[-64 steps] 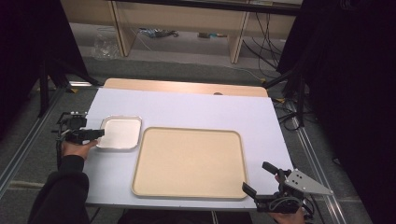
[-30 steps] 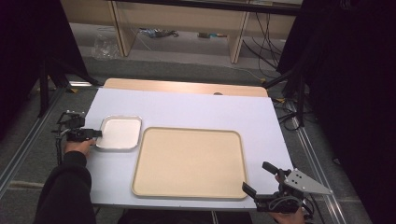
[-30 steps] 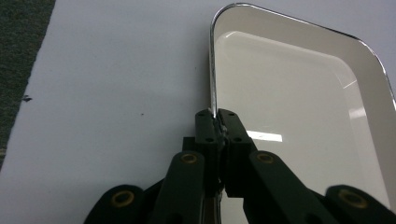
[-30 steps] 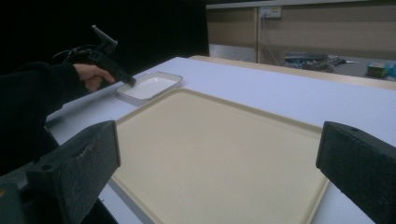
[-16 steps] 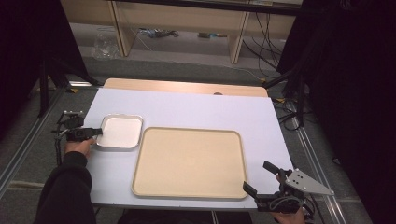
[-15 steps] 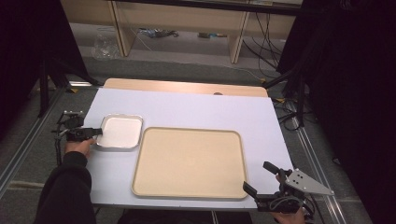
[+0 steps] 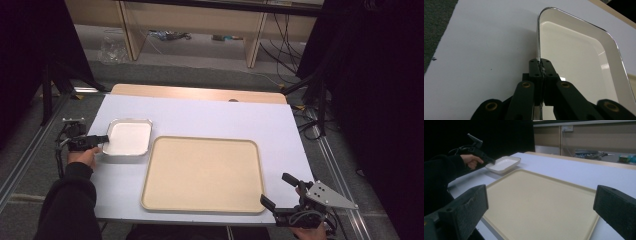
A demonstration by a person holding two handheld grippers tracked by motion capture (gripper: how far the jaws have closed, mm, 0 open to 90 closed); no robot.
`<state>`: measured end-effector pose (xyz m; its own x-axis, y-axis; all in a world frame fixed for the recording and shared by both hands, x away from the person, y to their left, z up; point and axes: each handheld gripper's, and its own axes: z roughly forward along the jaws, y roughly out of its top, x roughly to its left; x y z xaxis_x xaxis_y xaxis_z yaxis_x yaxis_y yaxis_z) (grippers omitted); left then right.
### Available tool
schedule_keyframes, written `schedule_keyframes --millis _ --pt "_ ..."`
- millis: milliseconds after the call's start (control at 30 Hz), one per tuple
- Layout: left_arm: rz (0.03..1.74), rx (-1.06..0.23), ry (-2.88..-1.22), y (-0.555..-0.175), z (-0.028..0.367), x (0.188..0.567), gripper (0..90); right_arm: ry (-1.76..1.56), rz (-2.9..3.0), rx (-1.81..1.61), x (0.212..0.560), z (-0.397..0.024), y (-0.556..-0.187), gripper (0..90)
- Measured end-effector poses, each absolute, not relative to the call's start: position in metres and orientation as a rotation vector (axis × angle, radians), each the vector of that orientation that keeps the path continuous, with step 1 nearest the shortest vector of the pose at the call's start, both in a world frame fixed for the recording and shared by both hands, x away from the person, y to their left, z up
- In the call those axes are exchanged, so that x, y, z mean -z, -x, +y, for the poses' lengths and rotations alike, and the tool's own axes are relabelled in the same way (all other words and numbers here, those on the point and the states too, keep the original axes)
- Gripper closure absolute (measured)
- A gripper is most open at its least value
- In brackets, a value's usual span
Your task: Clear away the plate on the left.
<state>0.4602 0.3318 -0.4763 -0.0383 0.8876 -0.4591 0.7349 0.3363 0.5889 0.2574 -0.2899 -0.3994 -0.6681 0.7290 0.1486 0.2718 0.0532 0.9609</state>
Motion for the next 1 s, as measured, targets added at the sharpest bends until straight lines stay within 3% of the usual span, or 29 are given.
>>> schedule_keyframes --millis 533,1000 --pt "1.679 -0.17 -1.488 -0.452 0.3 0.462 88.4 -0.997 1.95 -1.648 0.4 -0.29 -0.258 0.4" --pt "1.531 -0.117 -1.617 -0.441 0.247 0.454 88.3 -1.014 1.984 -1.601 0.398 -0.291 -0.257 0.3"
